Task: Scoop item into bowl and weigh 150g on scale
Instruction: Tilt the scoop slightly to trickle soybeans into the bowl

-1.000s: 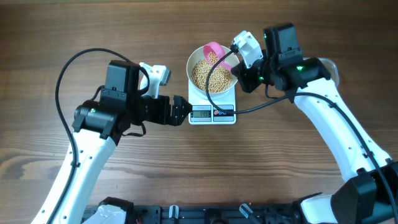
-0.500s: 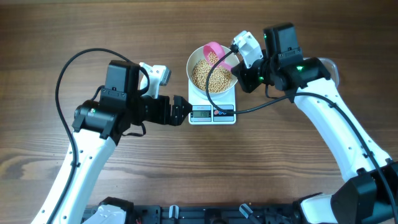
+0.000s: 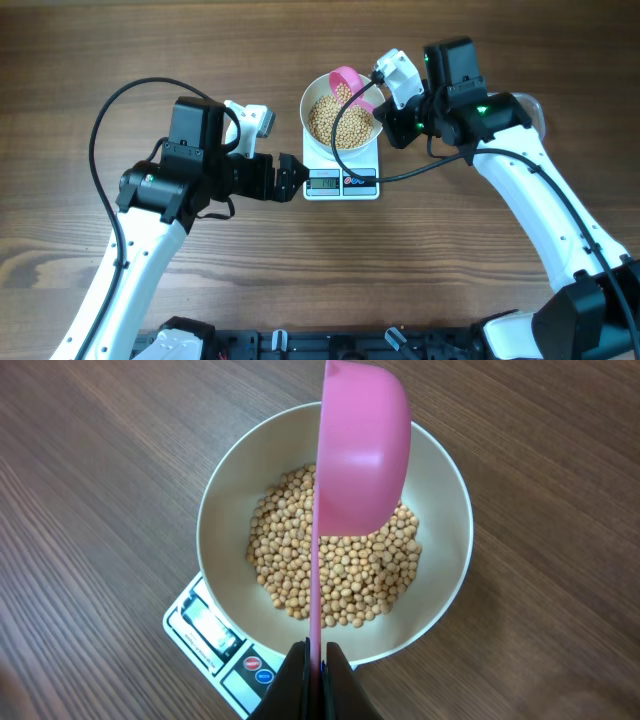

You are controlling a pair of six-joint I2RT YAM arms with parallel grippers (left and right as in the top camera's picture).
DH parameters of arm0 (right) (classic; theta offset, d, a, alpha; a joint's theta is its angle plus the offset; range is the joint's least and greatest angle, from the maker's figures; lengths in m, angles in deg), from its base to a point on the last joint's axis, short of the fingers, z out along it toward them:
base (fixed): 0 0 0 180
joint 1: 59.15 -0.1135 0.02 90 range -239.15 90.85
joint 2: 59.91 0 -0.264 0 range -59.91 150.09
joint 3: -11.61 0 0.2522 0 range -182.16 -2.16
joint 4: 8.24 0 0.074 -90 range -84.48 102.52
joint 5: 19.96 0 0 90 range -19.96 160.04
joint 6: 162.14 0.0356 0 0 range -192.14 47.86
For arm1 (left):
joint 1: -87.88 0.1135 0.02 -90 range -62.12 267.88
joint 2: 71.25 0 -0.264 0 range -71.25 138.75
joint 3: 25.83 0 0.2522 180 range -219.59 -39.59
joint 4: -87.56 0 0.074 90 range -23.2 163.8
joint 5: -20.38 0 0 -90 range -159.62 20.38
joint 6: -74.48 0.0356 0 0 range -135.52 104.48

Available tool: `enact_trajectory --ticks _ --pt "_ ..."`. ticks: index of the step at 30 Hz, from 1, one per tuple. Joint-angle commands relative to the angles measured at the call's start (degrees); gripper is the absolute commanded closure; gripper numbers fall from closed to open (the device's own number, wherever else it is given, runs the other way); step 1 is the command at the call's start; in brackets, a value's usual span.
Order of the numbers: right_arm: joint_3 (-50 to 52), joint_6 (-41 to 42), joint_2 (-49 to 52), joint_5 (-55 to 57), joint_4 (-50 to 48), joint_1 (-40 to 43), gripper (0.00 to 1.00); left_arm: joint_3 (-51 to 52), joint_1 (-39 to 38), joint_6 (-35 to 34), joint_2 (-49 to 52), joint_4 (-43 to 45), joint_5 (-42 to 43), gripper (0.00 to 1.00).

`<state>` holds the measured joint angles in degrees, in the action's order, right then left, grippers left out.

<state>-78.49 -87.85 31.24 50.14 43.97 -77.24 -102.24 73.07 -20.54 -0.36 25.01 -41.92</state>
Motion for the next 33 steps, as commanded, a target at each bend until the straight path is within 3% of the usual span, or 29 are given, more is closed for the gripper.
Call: enact_trajectory --ticks 1,12,33 --pt "-1.0 1.4 -1.7 -1.1 -0.5 -0.1 0.96 -1.2 0.4 0.1 0.0 0.2 -0.2 0.0" --pt "-1.0 5.2 -1.8 -1.0 -0.7 -0.1 0.96 -1.2 0.4 0.1 0.0 0.2 -0.2 0.0" --pt "-1.1 5.3 -1.9 -1.9 -1.6 -0.1 0.96 -1.2 0.4 0.1 0.0 0.2 -0.2 0.0"
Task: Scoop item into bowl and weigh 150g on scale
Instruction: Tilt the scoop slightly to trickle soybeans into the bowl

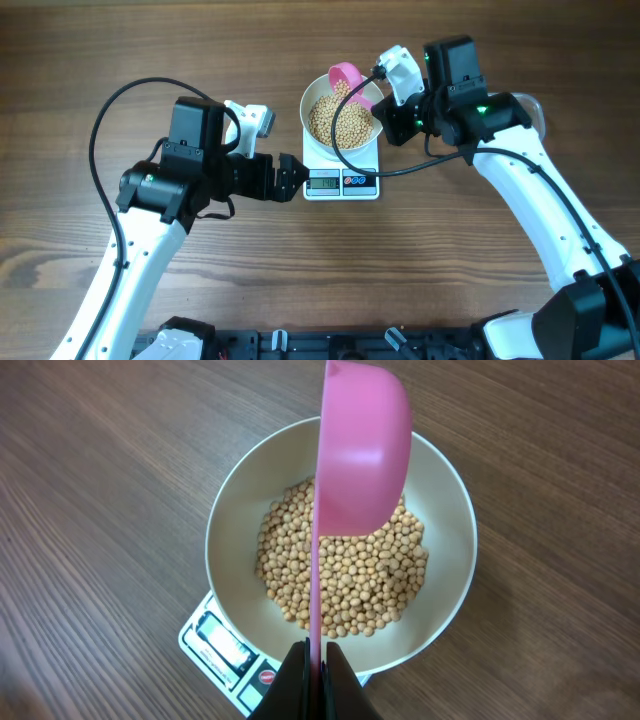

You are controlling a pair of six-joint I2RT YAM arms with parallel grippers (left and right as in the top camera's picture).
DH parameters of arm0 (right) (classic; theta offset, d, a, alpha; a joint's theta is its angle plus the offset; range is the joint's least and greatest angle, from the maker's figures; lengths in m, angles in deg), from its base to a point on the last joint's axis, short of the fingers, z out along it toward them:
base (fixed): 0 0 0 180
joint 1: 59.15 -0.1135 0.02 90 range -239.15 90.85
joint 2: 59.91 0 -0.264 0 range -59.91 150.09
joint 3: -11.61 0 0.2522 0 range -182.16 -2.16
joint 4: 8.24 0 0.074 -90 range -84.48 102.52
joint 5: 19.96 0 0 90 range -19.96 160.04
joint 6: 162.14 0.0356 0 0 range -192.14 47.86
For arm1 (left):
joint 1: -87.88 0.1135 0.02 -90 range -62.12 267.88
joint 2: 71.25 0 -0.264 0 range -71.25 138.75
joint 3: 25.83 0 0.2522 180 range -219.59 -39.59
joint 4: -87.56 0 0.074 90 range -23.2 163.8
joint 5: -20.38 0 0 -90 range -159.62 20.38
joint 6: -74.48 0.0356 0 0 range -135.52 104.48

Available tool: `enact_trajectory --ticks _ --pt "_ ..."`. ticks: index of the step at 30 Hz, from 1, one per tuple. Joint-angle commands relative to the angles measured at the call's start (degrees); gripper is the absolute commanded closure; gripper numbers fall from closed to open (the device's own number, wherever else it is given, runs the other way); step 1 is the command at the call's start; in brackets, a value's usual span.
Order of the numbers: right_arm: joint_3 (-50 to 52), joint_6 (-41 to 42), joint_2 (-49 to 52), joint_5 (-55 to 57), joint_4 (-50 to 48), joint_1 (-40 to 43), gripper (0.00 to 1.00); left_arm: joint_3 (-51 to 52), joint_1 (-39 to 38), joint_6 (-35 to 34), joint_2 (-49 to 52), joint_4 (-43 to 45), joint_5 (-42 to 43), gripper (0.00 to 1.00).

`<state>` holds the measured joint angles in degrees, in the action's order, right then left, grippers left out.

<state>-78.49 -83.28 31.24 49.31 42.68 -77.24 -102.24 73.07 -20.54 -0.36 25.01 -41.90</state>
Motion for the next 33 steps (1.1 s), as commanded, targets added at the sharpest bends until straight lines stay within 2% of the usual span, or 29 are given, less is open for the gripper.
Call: enact_trajectory --ticks 1,9,13,16,22,26,33 --pt "-1.1 0.6 -2.1 -1.3 -0.5 -0.1 0.96 -1.2 0.4 0.1 0.0 0.2 -0.2 0.0" --pt "-1.0 1.8 -2.7 0.8 -0.7 -0.1 0.96 -1.2 0.4 0.1 0.0 0.2 -0.2 0.0" --pt "-1.1 0.8 -2.8 -1.6 -0.4 -0.1 0.96 -1.2 0.4 0.1 0.0 0.2 -0.2 0.0" --pt "-0.9 0.5 -2.2 2.0 1.0 -0.1 0.96 -1.2 0.4 0.1 0.0 0.2 -0.2 0.0" --pt "-0.9 0.6 -2.3 -0.3 1.0 -0.1 0.96 -1.2 0.4 0.1 0.0 0.2 -0.2 0.0" --pt "-0.9 -1.3 -2.3 3.4 1.1 -0.1 0.96 -1.2 0.4 0.1 0.0 0.2 -0.2 0.0" --pt "-0.9 -2.3 -2.3 3.3 1.3 -0.1 0.96 -1.2 0.4 0.1 0.0 0.2 -0.2 0.0"
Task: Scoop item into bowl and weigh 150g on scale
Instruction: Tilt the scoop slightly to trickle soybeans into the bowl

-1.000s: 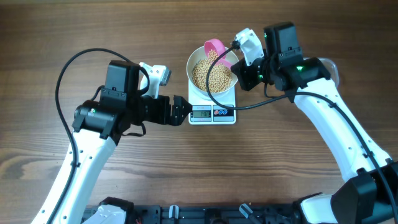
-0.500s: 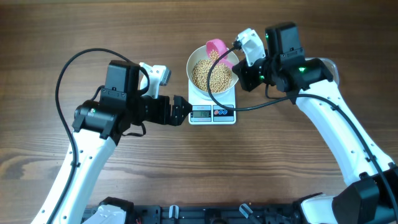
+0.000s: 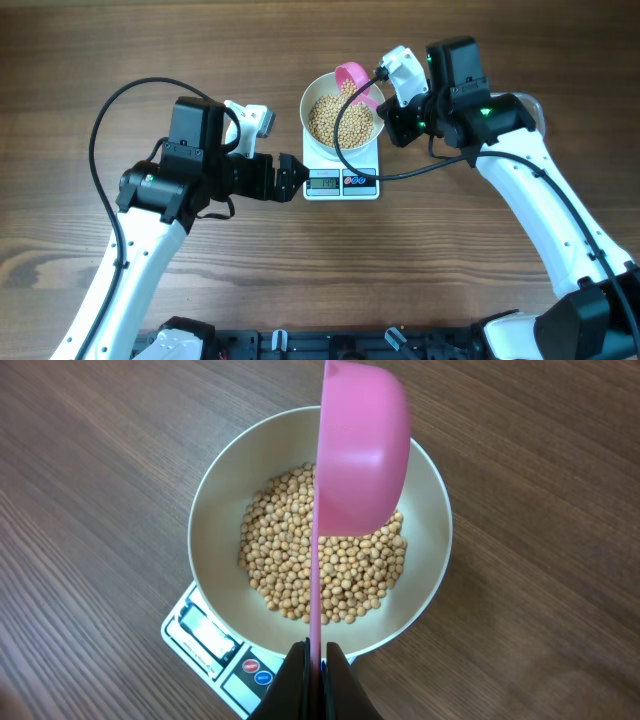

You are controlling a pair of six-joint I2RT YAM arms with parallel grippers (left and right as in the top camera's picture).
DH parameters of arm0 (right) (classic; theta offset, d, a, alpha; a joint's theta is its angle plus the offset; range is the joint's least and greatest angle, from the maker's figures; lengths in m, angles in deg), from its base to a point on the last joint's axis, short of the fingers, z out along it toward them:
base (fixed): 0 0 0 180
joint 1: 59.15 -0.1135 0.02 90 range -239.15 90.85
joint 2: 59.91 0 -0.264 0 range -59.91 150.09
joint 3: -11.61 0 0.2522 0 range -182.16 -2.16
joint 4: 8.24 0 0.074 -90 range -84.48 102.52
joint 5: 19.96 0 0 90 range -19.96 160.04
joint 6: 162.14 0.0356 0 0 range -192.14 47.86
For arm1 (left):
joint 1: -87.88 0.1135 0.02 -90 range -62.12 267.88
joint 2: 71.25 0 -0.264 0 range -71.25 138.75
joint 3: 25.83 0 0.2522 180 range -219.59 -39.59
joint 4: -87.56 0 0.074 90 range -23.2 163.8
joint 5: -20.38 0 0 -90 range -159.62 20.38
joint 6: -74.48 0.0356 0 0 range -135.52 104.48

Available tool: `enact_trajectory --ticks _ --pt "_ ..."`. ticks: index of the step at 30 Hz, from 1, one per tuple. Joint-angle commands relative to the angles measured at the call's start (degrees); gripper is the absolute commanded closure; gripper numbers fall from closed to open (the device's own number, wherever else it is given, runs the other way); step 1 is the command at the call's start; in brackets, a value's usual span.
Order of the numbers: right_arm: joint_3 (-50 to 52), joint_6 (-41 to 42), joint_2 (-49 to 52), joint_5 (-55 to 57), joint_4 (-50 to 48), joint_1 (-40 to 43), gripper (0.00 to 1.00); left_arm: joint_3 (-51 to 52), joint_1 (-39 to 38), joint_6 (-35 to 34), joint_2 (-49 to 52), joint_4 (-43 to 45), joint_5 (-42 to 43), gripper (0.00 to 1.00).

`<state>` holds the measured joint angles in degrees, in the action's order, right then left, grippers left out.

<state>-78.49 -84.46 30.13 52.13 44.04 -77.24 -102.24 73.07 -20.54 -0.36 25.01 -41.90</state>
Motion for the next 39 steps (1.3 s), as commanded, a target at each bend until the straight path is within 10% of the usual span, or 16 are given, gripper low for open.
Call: enact_trajectory --ticks 1,39 --pt "-0.9 -1.2 -1.2 0.6 0.0 -0.1 0.96 -1.2 0.4 0.1 0.0 0.2 -0.2 0.0" --pt "-0.9 -5.6 -1.1 -0.7 1.2 -0.1 0.96 -1.2 0.4 0.1 0.0 0.2 -0.2 0.0"
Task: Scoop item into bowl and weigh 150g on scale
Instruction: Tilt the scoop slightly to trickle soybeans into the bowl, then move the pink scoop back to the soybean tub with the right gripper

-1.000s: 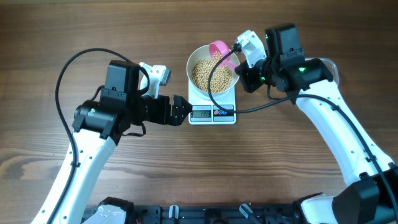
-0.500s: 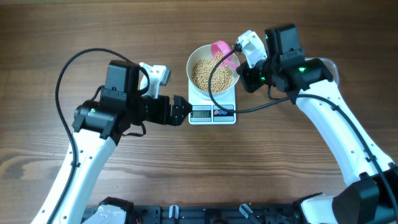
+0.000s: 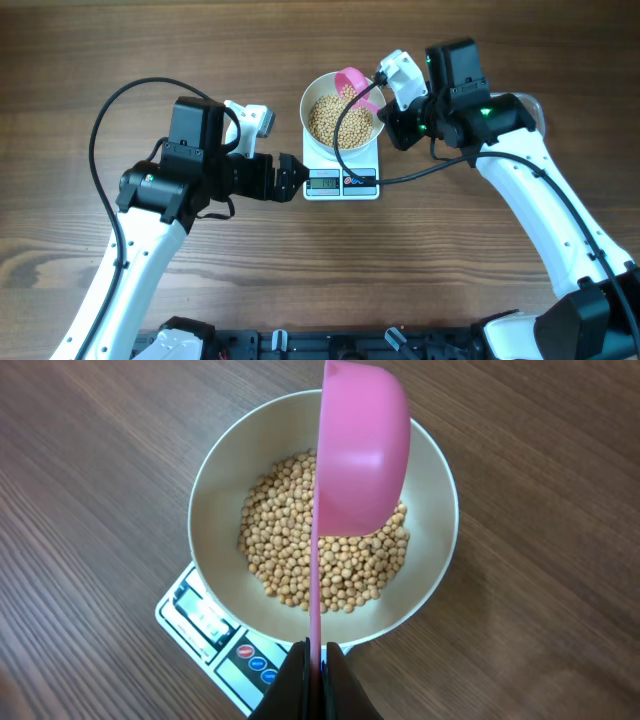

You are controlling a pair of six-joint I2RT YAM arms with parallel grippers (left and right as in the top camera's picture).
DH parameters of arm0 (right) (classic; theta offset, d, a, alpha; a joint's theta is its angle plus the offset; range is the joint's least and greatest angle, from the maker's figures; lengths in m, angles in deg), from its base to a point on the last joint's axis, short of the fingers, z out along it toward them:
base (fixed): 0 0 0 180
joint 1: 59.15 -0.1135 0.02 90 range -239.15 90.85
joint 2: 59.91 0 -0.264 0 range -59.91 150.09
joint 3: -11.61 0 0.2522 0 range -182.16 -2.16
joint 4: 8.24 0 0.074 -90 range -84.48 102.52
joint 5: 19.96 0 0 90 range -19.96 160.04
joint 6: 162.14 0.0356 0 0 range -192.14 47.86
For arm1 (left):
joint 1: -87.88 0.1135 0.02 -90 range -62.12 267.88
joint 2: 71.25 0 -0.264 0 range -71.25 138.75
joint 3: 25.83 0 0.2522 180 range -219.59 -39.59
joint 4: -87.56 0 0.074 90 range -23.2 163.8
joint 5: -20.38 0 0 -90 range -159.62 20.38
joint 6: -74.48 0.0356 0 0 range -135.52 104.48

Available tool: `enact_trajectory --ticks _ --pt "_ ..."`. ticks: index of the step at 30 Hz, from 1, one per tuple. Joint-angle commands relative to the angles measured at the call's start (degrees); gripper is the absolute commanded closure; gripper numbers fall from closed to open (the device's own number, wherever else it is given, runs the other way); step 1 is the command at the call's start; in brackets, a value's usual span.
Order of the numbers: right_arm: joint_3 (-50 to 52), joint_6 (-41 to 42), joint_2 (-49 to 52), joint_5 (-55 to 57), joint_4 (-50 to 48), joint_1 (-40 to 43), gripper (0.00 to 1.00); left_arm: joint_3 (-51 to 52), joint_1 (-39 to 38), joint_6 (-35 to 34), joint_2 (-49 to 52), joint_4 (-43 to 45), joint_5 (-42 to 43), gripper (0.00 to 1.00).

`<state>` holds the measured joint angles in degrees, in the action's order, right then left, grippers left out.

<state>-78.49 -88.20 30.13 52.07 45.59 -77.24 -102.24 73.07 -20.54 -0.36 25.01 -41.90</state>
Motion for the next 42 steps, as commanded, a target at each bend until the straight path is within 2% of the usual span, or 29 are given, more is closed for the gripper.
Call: enact_trajectory --ticks 1,4,7,9,13,21,31,35,42 --pt "-0.9 -1.4 -1.1 -0.5 -0.3 -0.1 0.96 -1.2 0.4 0.1 0.0 0.2 -0.2 0.0" --pt "-0.9 1.1 -1.1 -5.0 0.4 -0.1 0.96 -1.2 0.4 0.1 0.0 0.2 -0.2 0.0" --pt "-0.9 1.7 -1.1 -1.0 0.3 -0.1 0.96 -1.2 0.4 0.1 0.0 0.2 -0.2 0.0" --pt "-0.9 2.1 -1.1 -4.9 0.5 -0.1 0.96 -1.2 0.4 0.1 0.0 0.2 -0.2 0.0" --pt "-0.9 2.7 -1.1 -3.9 0.2 -0.1 0.96 -1.2 0.4 0.1 0.0 0.2 -0.2 0.0" --pt "-0.9 9.1 -1.1 -3.9 -1.2 0.1 0.96 -1.2 0.4 0.1 0.0 0.2 -0.2 0.0" --pt "-0.9 8.5 -1.1 -3.9 -3.0 0.1 0.96 -1.2 0.4 0.1 0.0 0.2 -0.2 0.0" --pt "-0.9 1.7 -1.1 -0.3 -1.6 0.1 0.96 -1.2 0.4 0.1 0.0 0.2 -0.2 0.0" --pt "-0.9 4.9 -1.1 -0.1 -1.1 0.1 0.96 -1.2 0.4 0.1 0.0 0.2 -0.2 0.0"
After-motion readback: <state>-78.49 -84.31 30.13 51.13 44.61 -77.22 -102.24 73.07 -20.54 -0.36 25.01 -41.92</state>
